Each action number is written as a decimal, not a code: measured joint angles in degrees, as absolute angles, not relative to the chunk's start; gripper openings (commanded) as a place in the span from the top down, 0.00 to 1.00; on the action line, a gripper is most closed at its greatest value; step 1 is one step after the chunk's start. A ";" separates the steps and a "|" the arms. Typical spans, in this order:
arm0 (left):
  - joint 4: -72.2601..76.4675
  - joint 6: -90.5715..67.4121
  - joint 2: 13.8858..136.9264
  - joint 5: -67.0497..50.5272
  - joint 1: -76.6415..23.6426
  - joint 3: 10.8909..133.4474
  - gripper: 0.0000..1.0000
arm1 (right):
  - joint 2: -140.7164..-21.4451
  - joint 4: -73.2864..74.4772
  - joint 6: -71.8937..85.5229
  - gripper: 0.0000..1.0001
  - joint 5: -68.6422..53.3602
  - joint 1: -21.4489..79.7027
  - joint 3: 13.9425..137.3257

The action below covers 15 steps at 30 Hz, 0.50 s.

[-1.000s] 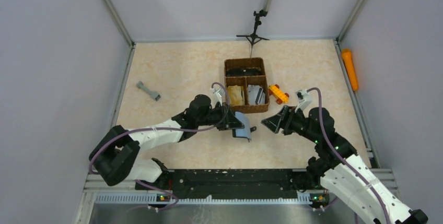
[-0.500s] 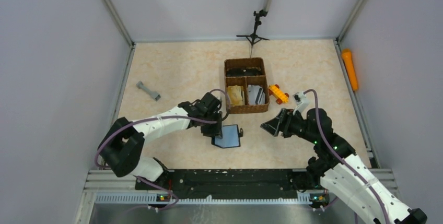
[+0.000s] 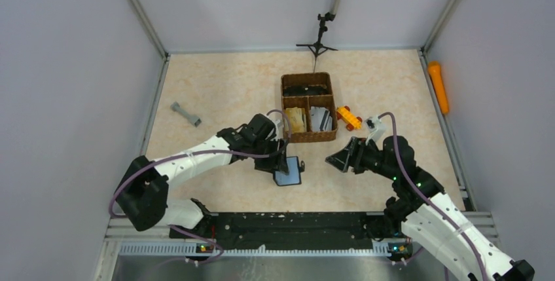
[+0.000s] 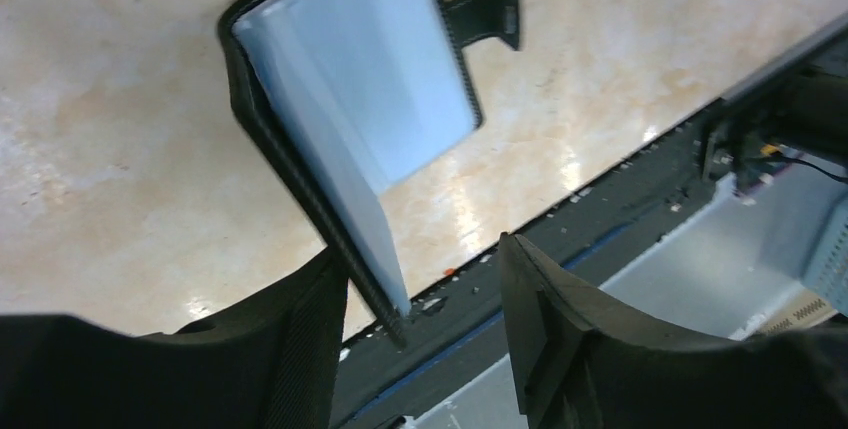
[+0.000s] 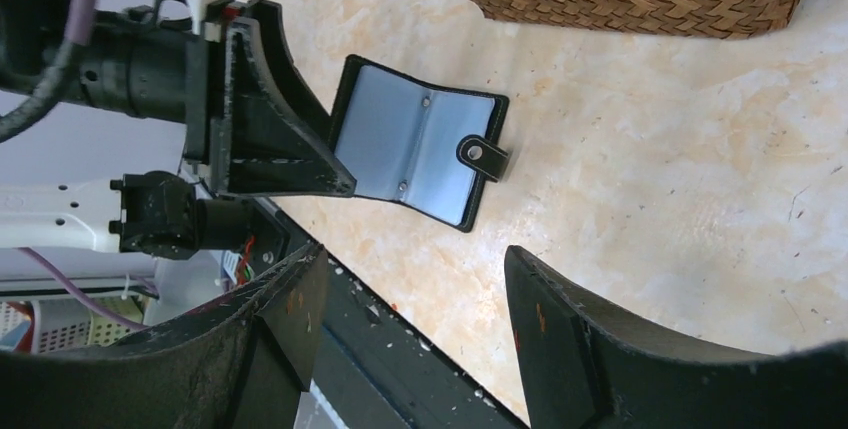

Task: Take the credit cards out of the card holder
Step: Place the card holder at the center of the board.

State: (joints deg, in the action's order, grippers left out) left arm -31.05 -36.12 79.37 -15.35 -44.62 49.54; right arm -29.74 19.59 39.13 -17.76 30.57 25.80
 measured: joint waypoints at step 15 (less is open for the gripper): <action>-17.17 -38.35 82.50 -23.97 -44.69 45.58 0.72 | -29.78 19.00 39.59 0.36 -18.81 30.57 25.12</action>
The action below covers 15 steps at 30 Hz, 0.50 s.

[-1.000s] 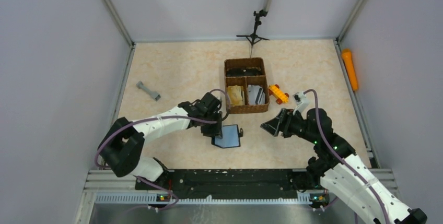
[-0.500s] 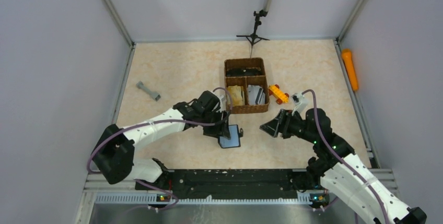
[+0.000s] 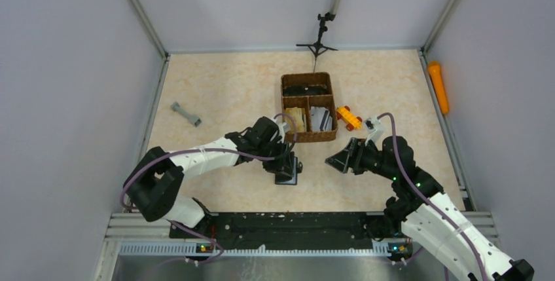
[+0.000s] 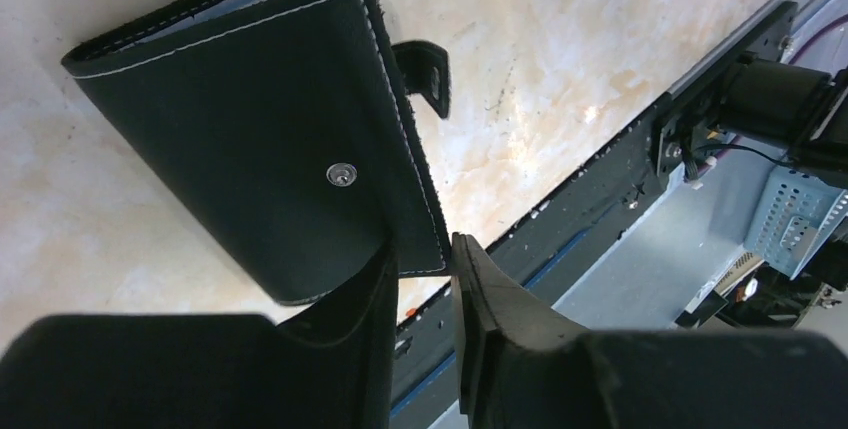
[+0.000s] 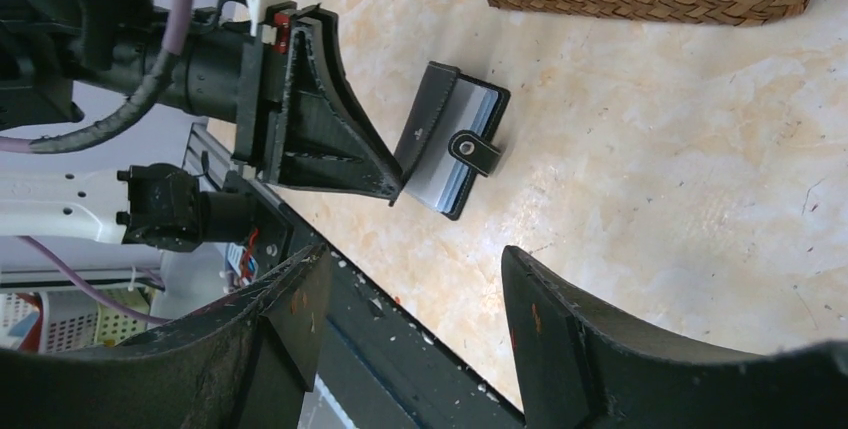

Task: Take the credit cards out of the card holder
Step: Place the card holder at the center of the board, then reset both arms

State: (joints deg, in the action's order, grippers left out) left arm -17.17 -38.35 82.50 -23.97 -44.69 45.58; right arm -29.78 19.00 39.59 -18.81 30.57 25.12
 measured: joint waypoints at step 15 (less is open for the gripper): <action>-13.19 -38.87 84.38 -23.42 -44.66 43.35 0.64 | -29.76 19.68 39.57 0.37 -20.58 30.57 25.12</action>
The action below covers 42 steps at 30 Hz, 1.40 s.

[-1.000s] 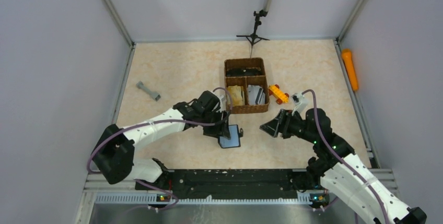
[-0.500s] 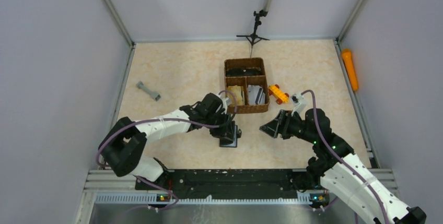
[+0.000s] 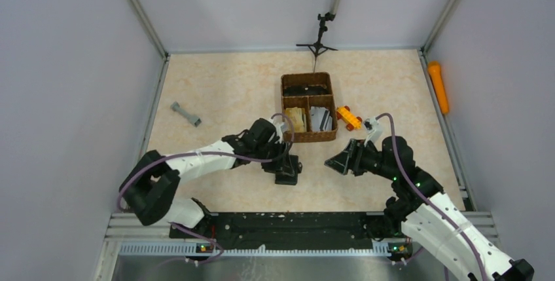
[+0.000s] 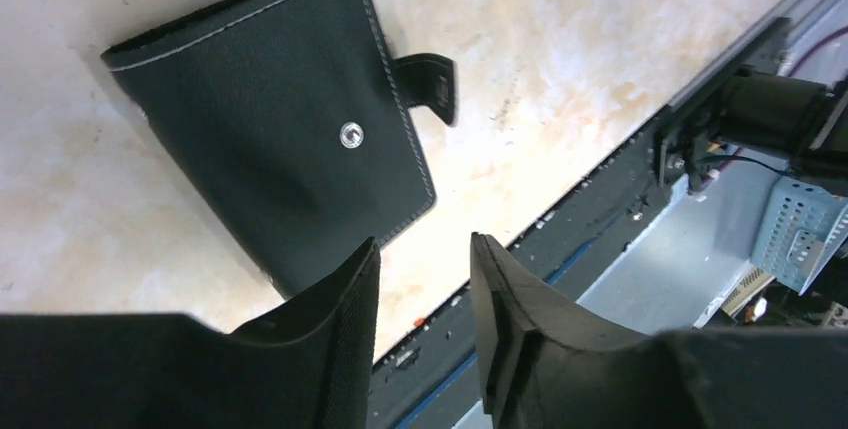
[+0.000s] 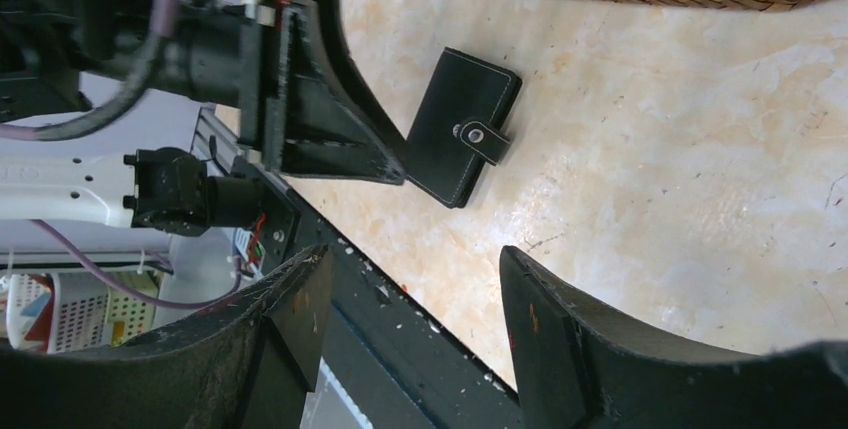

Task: Take the credit cards out of the card holder
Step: Reset both arms

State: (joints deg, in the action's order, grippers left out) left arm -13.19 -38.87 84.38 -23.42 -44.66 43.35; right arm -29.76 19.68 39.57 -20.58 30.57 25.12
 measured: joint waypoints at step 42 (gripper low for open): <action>-6.37 -37.80 83.24 -16.38 -37.71 39.16 1.00 | -28.42 20.16 39.64 0.39 -19.46 30.57 24.73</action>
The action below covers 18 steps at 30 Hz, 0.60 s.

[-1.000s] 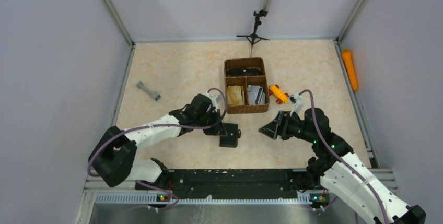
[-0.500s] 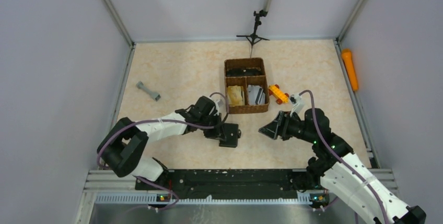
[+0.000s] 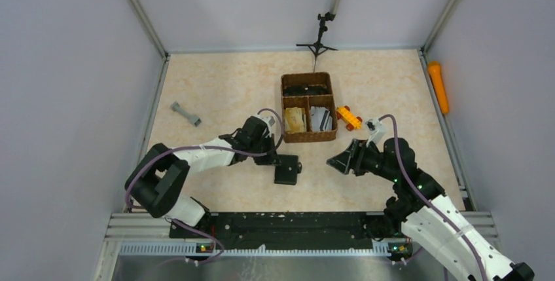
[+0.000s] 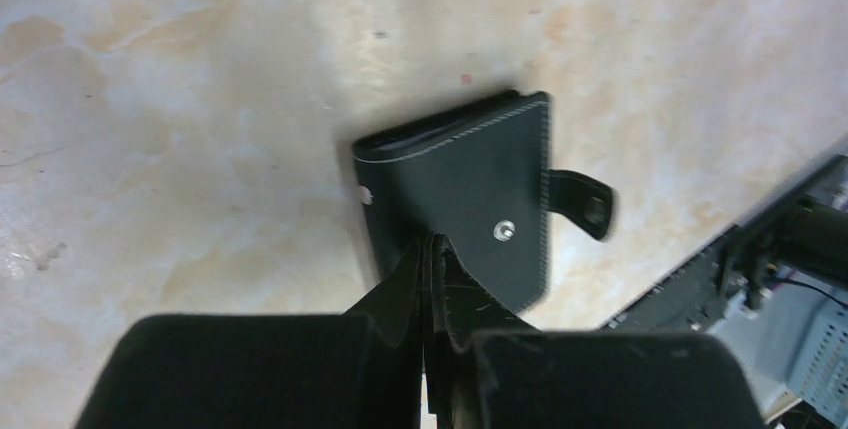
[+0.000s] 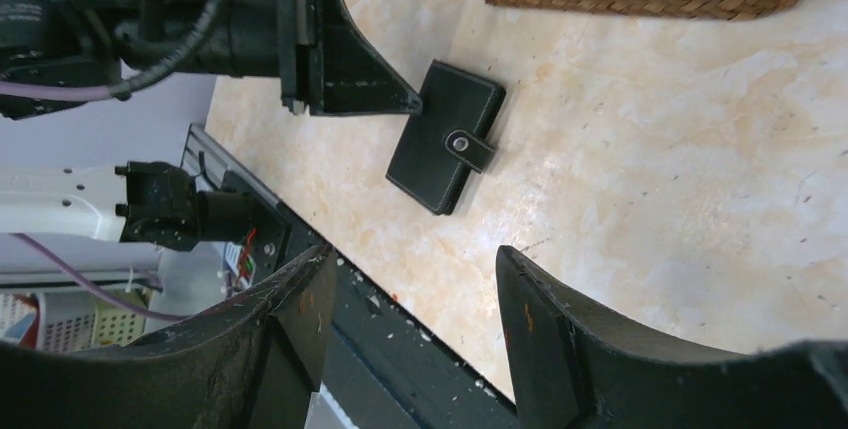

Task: Take the credit cards out of the card holder
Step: Reset both arms

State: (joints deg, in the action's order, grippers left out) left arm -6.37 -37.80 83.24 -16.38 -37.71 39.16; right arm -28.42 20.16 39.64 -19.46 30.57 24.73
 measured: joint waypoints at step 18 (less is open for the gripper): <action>-13.52 -34.13 51.46 10.85 -34.37 36.07 0.01 | -24.91 6.59 29.19 0.09 18.13 30.59 17.98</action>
